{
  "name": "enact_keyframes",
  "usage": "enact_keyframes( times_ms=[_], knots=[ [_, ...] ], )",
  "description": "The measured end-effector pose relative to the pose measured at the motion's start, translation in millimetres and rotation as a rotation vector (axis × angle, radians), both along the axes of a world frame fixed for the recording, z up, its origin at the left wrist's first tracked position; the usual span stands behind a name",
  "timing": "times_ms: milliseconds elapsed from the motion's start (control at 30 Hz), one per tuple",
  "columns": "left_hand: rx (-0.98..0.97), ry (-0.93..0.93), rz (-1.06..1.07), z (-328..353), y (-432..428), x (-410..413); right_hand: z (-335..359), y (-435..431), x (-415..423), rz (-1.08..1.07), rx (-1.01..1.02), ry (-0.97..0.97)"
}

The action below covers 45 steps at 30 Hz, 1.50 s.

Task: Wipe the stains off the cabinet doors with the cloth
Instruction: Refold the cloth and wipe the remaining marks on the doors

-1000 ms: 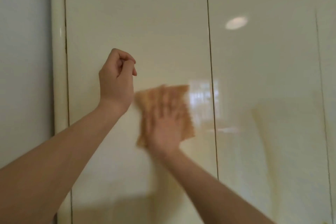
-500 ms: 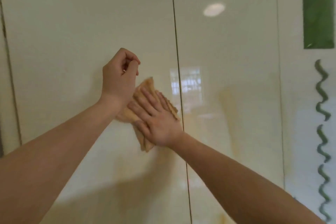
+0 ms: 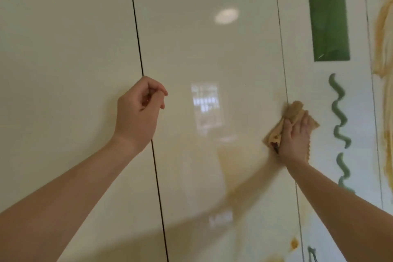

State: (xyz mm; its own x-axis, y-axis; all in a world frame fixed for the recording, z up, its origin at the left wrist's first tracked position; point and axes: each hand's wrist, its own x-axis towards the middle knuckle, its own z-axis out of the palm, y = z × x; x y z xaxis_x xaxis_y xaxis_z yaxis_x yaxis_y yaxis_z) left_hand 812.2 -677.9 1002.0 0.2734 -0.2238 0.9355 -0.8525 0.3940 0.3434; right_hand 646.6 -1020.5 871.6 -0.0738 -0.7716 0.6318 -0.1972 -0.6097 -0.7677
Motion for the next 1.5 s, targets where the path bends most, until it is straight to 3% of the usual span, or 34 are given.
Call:
enact_keyframes(
  times_ms=[133,233,533,733,867,1033,1133,1267,1500],
  knots=[
    [-0.022,0.066,0.034,-6,4,10,5,25,21,-0.019,0.009,-0.088],
    [-0.028,0.106,0.072,-15,30,18,-4,77,56,0.002,-0.094,-0.091],
    [-0.188,0.313,0.23,-64,182,75,-41,343,206,0.156,-0.565,0.152],
    [-0.41,0.457,0.31,-100,267,102,-74,504,283,0.384,-0.953,0.289],
    [-0.321,0.437,0.379,-124,288,108,-115,562,323,0.699,-1.075,0.303],
    [-0.191,0.375,0.459,-142,286,107,-137,527,318,0.808,-1.355,0.451],
    [-0.122,0.332,0.46,-148,253,95,-145,481,297,0.795,-1.425,0.507],
    [-0.104,0.335,0.391,-150,174,66,-132,379,237,0.703,-1.375,0.446],
    [-0.057,0.322,0.222,-159,20,-4,-108,164,103,0.182,-1.073,0.343]
  ],
)
